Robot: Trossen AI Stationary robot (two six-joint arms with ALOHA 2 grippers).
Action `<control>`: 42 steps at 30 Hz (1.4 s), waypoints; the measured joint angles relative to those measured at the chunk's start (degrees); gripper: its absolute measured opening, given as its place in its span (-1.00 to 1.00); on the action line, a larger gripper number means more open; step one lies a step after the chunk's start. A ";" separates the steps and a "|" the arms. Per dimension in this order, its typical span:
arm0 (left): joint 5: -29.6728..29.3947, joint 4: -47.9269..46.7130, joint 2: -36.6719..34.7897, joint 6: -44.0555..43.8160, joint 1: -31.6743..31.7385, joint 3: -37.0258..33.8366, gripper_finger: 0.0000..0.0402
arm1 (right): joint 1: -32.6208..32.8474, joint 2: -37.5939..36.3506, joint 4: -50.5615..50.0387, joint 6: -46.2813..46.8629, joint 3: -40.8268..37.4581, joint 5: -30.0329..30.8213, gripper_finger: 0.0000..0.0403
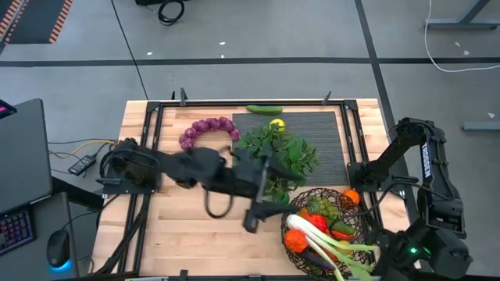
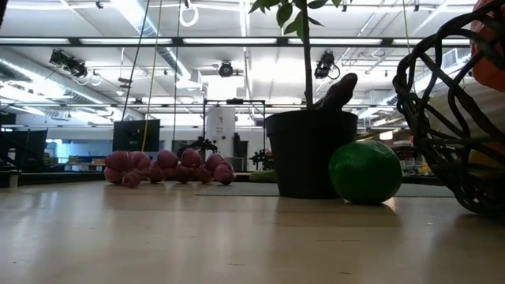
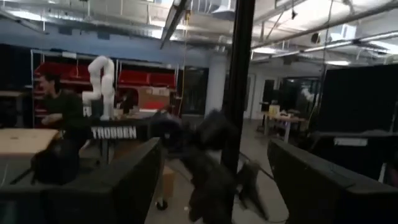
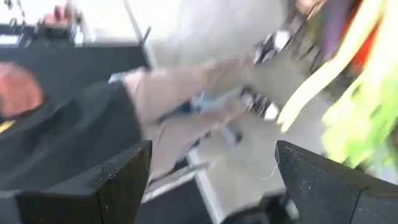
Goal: Build produce basket
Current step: Put the purple eggplant into the brown wire basket
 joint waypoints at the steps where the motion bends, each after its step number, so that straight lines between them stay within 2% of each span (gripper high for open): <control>1: 0.01 -0.23 -0.86 0.01 -0.07 0.01 0.48 | -0.41 0.00 -1.75 0.00 0.00 1.78 0.72; 6: -0.71 -1.65 -4.70 0.09 -0.48 0.02 0.46 | -4.96 0.00 -11.47 -0.92 0.00 13.62 0.72; 8: -1.81 -3.03 -6.26 0.54 -0.50 0.00 0.46 | -7.92 0.00 -13.84 -3.86 0.00 17.94 0.72; 10: -3.12 -4.18 -7.63 1.79 -0.42 0.02 0.46 | -11.83 0.00 -14.01 -10.11 0.00 19.13 0.72; 14: -10.09 -8.65 -10.28 3.04 -0.41 0.00 0.46 | -21.34 1.27 -10.91 -24.79 0.00 16.22 0.72; 18: -16.31 -12.55 -12.20 1.51 -0.41 0.00 0.46 | -29.74 4.53 -10.27 -28.99 0.00 11.71 0.72; 25: -17.48 -18.10 -14.74 0.48 -0.58 -0.02 0.46 | -39.75 11.29 -10.09 -29.64 0.00 3.84 0.72; 35: -17.57 -19.22 -16.21 2.08 -0.53 -0.02 0.44 | -47.13 19.56 -9.21 -34.95 0.00 6.16 0.72; 42: -17.57 -20.71 -16.22 2.16 -0.52 -0.02 0.44 | -51.22 22.71 -9.23 -29.21 -0.02 3.36 0.72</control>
